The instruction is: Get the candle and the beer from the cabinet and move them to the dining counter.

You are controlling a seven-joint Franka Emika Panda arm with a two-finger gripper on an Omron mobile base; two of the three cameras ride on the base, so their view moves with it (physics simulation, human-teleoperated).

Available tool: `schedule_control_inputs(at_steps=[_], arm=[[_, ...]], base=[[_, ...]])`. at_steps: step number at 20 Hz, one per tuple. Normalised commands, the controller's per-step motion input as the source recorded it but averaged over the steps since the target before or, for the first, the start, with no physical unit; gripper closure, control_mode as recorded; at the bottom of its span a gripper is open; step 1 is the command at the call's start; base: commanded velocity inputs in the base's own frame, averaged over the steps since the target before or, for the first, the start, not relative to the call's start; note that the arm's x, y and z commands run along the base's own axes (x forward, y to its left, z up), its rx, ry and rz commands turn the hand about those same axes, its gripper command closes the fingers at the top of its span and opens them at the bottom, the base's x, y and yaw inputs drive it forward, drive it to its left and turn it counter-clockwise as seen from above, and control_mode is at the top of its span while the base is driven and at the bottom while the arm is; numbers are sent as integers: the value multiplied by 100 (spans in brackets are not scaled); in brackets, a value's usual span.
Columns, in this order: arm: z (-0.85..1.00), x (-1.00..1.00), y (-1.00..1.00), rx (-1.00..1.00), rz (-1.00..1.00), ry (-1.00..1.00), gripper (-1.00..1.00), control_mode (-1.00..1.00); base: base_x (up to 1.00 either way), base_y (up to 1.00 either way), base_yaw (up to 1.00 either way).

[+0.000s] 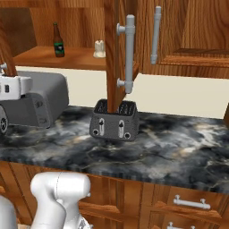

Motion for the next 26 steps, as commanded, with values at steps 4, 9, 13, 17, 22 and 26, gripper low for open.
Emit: schedule_control_inputs(at_steps=[4,9,13,17,22,26], arm=[[-21,11,-42,18,18,19,-100,-100],[-11,25,-10,20,18,8,-100,-100],[0,45,1,23,3,13,-100,-100],[5,59,16,19,0,19,-100,-100],[2,65,15,12,0,23,-100,-100],[-3,54,1,12,2,16,-100,-100]], base=[[0,0,0],[0,0,0],[0,0,0],[0,0,0],[0,0,0],[0,0,0]])
